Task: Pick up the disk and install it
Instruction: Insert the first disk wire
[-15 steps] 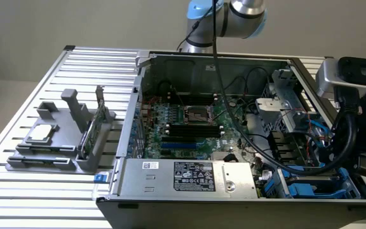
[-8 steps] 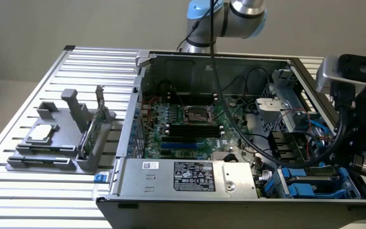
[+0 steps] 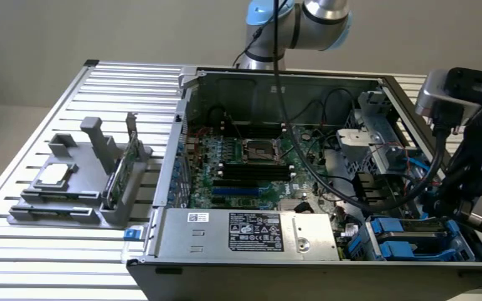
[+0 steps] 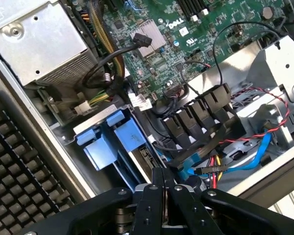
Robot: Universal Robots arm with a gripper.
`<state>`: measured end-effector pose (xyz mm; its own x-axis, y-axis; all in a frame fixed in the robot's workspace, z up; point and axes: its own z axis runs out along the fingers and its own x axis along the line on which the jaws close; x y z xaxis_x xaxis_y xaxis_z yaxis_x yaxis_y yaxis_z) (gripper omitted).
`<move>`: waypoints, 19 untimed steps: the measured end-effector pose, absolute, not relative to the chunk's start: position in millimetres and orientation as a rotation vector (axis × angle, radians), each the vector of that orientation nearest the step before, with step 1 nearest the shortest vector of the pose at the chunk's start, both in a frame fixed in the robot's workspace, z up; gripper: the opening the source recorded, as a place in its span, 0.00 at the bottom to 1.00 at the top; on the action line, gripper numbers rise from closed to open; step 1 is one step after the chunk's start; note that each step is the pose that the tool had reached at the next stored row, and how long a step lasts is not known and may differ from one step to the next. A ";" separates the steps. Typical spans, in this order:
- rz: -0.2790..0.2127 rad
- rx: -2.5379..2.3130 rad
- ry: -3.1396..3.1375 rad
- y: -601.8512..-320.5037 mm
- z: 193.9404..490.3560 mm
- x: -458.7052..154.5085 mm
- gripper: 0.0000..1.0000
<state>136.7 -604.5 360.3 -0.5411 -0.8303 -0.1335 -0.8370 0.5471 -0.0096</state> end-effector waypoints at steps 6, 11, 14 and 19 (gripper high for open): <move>0.082 -1.321 2.709 -604.5 360.3 136.6 0.13; 0.081 -1.223 2.751 -604.5 360.3 136.5 0.13; 0.080 -1.165 2.774 -604.5 360.3 136.4 0.13; 0.079 -1.064 2.811 -604.4 360.3 136.3 0.13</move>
